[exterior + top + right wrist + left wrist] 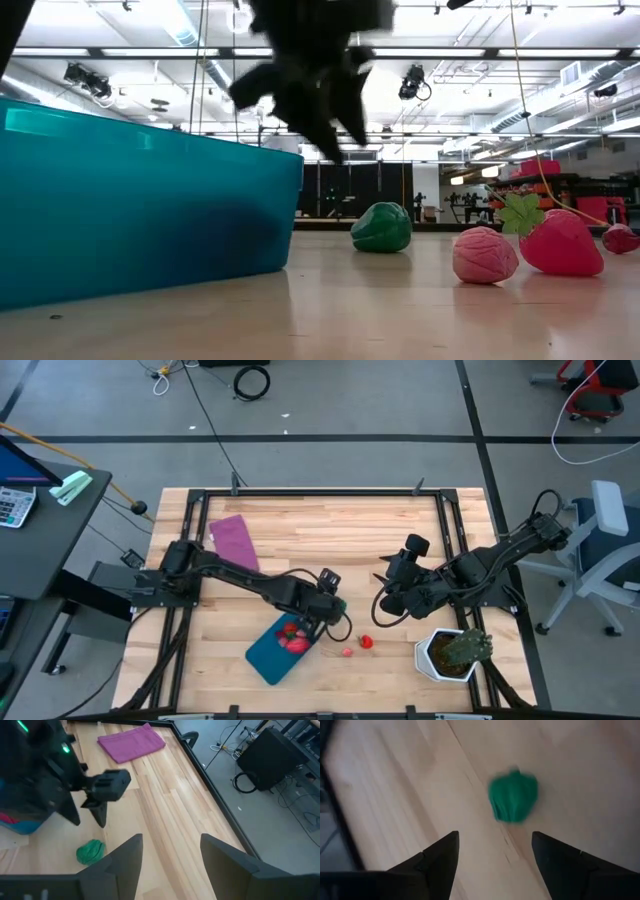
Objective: Pick and placing Produce into tupperware
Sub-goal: Put the bell pepper into the blue bin
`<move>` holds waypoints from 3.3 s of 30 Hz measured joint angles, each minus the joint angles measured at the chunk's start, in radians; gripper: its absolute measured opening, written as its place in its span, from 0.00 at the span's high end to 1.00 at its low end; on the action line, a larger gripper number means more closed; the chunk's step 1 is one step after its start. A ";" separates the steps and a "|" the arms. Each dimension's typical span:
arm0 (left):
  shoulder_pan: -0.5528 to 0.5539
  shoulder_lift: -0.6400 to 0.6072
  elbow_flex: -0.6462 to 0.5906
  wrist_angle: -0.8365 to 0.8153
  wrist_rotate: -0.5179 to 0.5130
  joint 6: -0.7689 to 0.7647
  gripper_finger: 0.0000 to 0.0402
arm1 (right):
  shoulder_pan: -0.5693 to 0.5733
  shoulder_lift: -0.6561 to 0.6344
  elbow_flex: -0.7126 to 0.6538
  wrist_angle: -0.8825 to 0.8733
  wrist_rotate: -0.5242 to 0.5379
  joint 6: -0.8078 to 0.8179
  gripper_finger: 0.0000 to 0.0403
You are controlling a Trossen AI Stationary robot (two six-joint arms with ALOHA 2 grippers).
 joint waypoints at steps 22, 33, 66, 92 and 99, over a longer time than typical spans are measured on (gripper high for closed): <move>0.086 0.000 -0.089 0.211 0.207 -0.210 0.35 | 0.000 0.000 0.000 0.000 -0.001 0.000 0.48; 0.087 0.004 -0.089 0.265 0.306 -0.211 0.35 | 0.000 0.000 0.000 0.000 0.000 0.000 0.48; 0.115 0.125 -0.088 0.305 0.342 -0.206 0.35 | 0.000 0.000 0.000 -0.008 0.000 -0.008 0.48; 0.110 0.055 -0.089 0.248 0.252 -0.154 0.44 | 0.000 0.000 0.000 -0.008 0.000 -0.008 0.48; 0.072 -0.066 -0.089 0.128 0.228 -0.210 0.43 | 0.000 0.000 0.000 -0.011 0.000 -0.008 0.48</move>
